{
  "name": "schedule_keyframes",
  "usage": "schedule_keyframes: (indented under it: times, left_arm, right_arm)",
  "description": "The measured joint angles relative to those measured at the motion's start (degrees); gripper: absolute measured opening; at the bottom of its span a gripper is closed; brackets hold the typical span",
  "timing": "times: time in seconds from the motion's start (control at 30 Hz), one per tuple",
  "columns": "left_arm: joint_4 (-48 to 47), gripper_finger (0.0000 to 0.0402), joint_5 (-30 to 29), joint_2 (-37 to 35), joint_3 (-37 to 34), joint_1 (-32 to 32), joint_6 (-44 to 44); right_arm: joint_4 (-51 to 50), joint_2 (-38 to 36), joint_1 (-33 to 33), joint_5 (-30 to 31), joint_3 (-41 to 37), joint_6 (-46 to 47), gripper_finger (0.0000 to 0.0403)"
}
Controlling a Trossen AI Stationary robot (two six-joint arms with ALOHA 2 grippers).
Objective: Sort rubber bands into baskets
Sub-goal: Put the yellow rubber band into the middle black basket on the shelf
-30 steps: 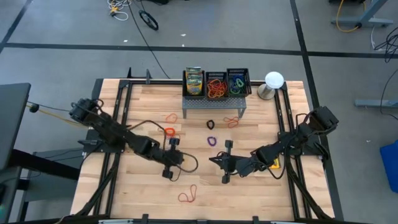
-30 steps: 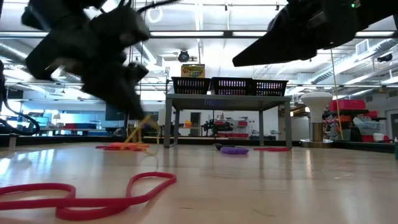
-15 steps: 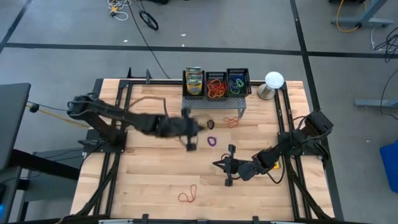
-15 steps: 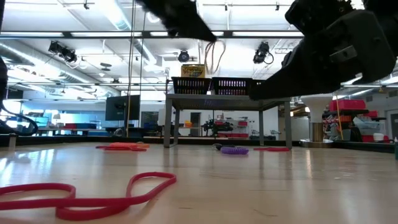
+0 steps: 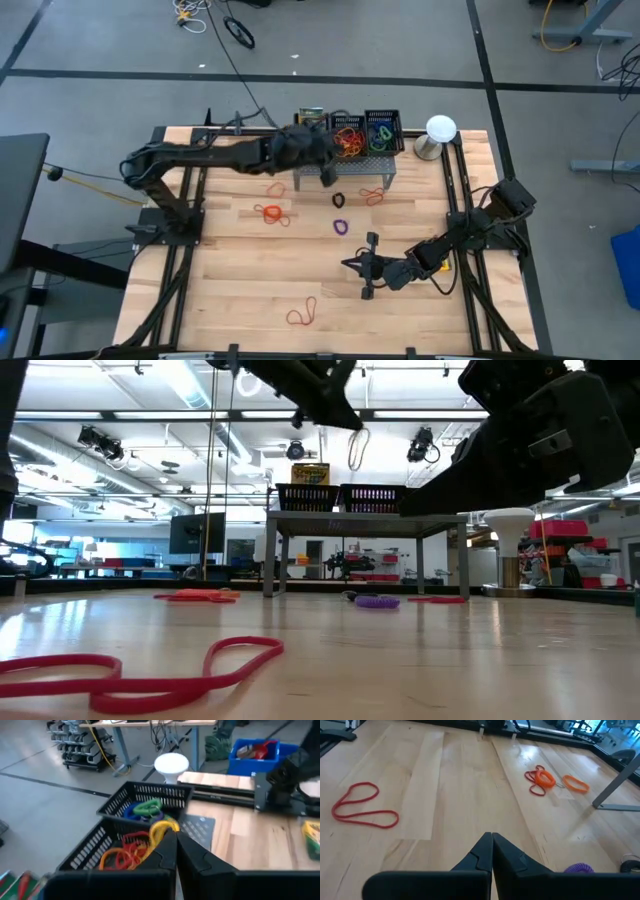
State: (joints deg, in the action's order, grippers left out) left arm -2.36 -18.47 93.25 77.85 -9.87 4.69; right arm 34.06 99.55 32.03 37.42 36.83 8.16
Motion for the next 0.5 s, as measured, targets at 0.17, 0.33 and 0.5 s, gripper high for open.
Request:
schedule_keyframes:
  times: [0.17,0.33,0.5]
  left_arm:
    - [-1.01,0.0005,1.35,4.90,3.72,-3.74,-1.04]
    - [-0.86,0.0005,5.54,8.48,6.03,-5.52,-2.29]
    - [-1.05,0.0016,5.10,11.48,6.46,-6.29,-2.86]
  right_arm:
    - [0.02,-0.02,0.00,-0.01,0.01,-0.07,0.0007]
    - [-0.15,-0.01,0.00,-0.01,0.01,-0.07,0.0007]
    - [-0.24,-0.02,0.00,-0.03,0.01,-0.07,0.0007]
